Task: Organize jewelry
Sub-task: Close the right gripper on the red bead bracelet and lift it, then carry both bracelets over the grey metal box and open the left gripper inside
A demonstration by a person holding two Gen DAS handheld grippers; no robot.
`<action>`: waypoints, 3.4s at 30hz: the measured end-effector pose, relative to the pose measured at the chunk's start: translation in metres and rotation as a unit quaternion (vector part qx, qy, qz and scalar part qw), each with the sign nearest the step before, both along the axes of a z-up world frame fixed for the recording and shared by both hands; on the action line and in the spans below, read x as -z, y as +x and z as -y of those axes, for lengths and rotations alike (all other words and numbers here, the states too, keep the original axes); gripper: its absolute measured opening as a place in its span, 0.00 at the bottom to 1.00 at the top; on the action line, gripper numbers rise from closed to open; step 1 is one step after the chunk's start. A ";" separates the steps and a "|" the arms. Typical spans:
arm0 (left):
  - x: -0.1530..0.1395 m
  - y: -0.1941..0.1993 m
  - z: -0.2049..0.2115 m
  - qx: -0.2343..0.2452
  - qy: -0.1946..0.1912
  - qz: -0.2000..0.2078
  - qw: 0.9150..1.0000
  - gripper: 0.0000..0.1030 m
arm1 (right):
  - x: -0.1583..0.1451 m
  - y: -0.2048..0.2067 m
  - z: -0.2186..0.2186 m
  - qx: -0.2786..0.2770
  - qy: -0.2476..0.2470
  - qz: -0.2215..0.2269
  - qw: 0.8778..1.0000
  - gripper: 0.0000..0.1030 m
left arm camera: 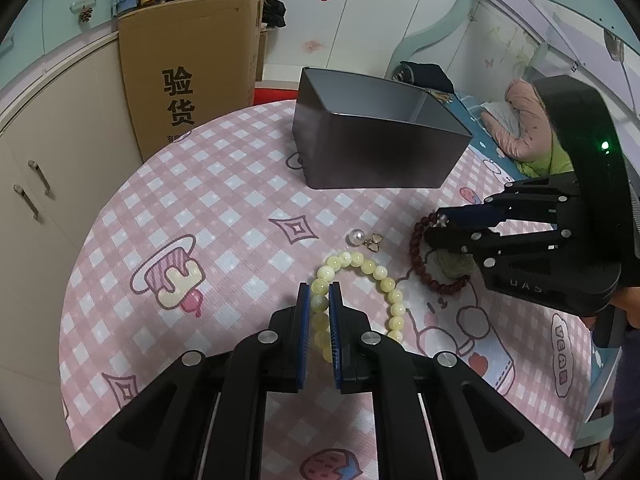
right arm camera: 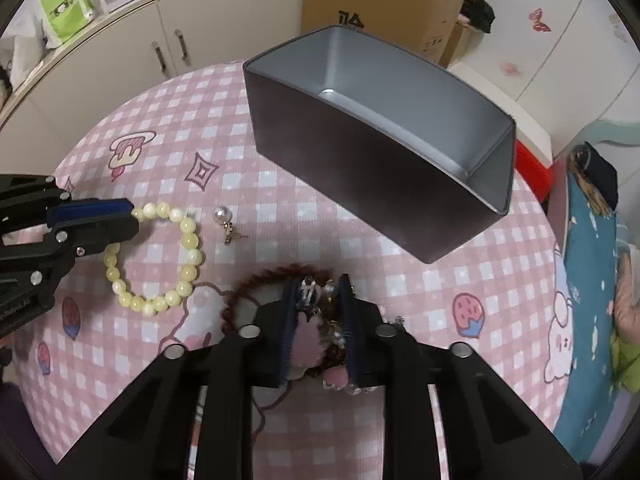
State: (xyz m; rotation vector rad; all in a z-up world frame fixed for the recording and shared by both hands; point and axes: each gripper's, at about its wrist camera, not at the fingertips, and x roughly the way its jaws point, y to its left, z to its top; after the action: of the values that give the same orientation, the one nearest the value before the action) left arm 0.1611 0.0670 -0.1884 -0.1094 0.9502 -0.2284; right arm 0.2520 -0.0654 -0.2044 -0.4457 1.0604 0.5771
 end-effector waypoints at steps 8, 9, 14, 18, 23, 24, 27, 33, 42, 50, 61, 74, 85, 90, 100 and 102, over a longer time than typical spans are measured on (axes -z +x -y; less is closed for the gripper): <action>0.002 0.001 -0.002 -0.001 -0.002 -0.006 1.000 0.08 | -0.005 -0.009 0.012 0.001 0.036 -0.023 0.999 0.22; 0.002 0.001 -0.002 -0.001 -0.001 -0.006 1.000 0.08 | -0.005 -0.011 0.019 0.000 0.039 -0.026 0.999 0.22; 0.002 -0.001 -0.001 0.000 -0.002 -0.006 1.000 0.08 | -0.005 -0.021 0.034 0.016 0.061 -0.036 0.997 0.22; 0.002 -0.002 0.000 0.001 -0.001 -0.006 1.000 0.08 | -0.002 -0.029 0.042 0.024 0.073 -0.046 0.996 0.27; 0.001 -0.005 0.001 0.003 -0.002 -0.007 1.000 0.08 | 0.001 -0.045 0.044 0.028 0.083 -0.050 0.995 0.32; 0.000 -0.005 0.001 0.003 -0.002 -0.007 1.000 0.08 | 0.000 -0.049 0.046 0.030 0.091 -0.048 0.994 0.32; 0.000 -0.005 0.001 0.003 -0.002 -0.007 1.000 0.08 | 0.001 -0.052 0.049 0.039 0.114 -0.055 0.991 0.32; 0.000 -0.006 0.001 0.003 -0.001 -0.007 1.000 0.08 | 0.006 -0.053 0.062 0.066 0.152 -0.061 0.984 0.18; -0.008 -0.011 0.008 0.013 0.007 0.016 1.000 0.07 | -0.019 -0.060 0.064 0.082 0.157 -0.008 0.984 0.09; -0.034 -0.015 0.011 0.034 -0.024 0.044 0.998 0.07 | -0.044 -0.065 0.070 0.082 0.183 0.008 0.980 0.09; -0.035 -0.017 0.015 0.038 -0.031 0.041 0.998 0.07 | -0.027 -0.072 0.088 0.114 0.192 -0.014 0.975 0.09; -0.106 -0.004 0.034 0.087 -0.041 0.120 0.988 0.07 | -0.104 -0.056 0.086 0.107 0.222 0.078 0.966 0.09; -0.150 0.071 0.047 0.087 -0.017 0.143 0.986 0.07 | -0.150 0.016 0.070 0.141 0.227 0.130 0.955 0.09; -0.114 0.121 0.049 0.078 -0.023 0.080 0.993 0.07 | -0.121 0.048 0.057 0.160 0.209 0.105 0.959 0.09; -0.051 0.159 0.049 0.062 -0.005 0.009 0.998 0.07 | -0.070 0.068 0.042 0.176 0.189 0.066 0.964 0.09; -0.047 0.162 0.048 0.060 -0.003 0.005 0.998 0.07 | -0.066 0.068 0.040 0.176 0.189 0.062 0.964 0.09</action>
State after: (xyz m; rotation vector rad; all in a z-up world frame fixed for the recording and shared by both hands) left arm 0.3226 0.0191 -0.1413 -0.0557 0.9464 -0.3417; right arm 0.3202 -0.1052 -0.1388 0.0434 0.8575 0.4145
